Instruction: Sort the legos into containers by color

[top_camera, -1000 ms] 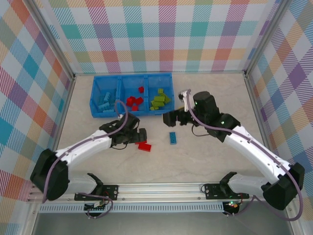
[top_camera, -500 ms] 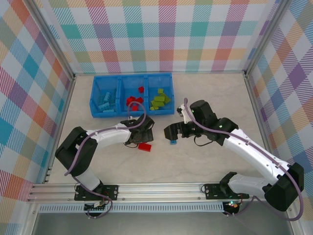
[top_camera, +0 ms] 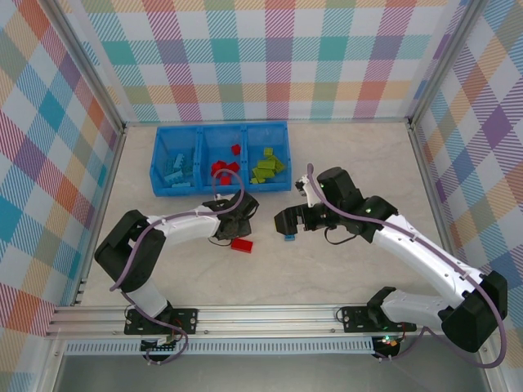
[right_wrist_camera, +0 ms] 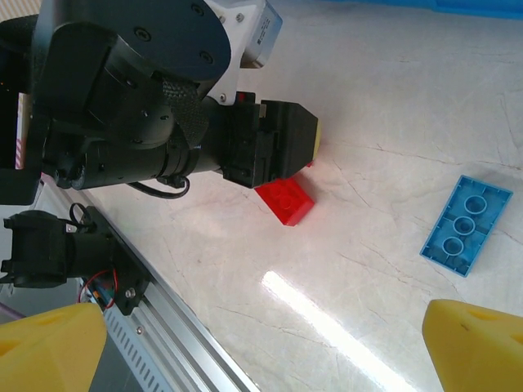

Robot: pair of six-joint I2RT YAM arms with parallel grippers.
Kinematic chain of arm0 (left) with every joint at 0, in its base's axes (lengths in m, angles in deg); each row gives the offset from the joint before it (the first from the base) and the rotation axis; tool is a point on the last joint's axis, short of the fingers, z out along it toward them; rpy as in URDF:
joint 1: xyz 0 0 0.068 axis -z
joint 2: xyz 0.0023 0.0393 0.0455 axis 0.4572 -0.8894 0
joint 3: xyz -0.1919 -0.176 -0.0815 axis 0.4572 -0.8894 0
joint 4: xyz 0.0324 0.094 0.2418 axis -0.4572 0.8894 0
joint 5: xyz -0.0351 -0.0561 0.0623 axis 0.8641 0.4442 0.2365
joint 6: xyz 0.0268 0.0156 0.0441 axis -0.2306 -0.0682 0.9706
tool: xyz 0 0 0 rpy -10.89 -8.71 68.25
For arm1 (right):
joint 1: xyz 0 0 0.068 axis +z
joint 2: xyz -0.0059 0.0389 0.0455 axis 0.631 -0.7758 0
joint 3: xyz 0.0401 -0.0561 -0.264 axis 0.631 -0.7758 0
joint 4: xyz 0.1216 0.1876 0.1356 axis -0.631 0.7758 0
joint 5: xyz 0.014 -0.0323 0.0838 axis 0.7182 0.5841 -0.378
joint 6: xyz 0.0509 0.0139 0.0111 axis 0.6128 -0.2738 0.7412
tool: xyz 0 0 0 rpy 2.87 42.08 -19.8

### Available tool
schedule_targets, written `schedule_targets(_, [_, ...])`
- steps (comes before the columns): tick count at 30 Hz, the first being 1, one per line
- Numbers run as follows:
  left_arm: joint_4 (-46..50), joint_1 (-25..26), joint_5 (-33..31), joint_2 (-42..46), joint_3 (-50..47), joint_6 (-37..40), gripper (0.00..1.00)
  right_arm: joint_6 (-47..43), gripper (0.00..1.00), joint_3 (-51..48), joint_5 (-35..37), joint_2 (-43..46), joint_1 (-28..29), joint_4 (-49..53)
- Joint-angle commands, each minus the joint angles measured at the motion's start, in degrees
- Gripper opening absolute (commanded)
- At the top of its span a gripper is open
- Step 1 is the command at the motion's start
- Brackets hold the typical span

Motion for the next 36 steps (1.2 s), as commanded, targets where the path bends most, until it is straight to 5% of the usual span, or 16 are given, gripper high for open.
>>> schedule_targets(1, [1.12, 0.58, 0.79, 2.17, -0.25, -0.64, 0.48, 0.10, 1.00, -0.05, -0.52, 0.63, 0.37, 0.29])
schedule_targets(10, [6.32, -5.13, -16.03, 11.53, 11.45, 10.09, 0.49, 0.04, 1.00, -0.41, 0.73, 2.27, 0.36, 0.03])
schedule_targets(22, [1.54, -19.11, -10.77, -16.44, 43.54, 18.73, 0.52, 2.29, 1.00, -2.93, 1.28, 6.85, 0.33, -0.43])
schedule_targets(27, [4.59, -20.94, -7.98, -25.67, 55.05, 18.29, 0.70, 3.29, 1.00, -3.66, 2.72, 9.30, 0.31, 0.74])
schedule_targets(36, [4.49, -20.87, -3.12, -18.25, 53.13, 19.36, 0.84, 3.70, 1.00, -4.18, 4.54, 7.44, 0.32, 1.41])
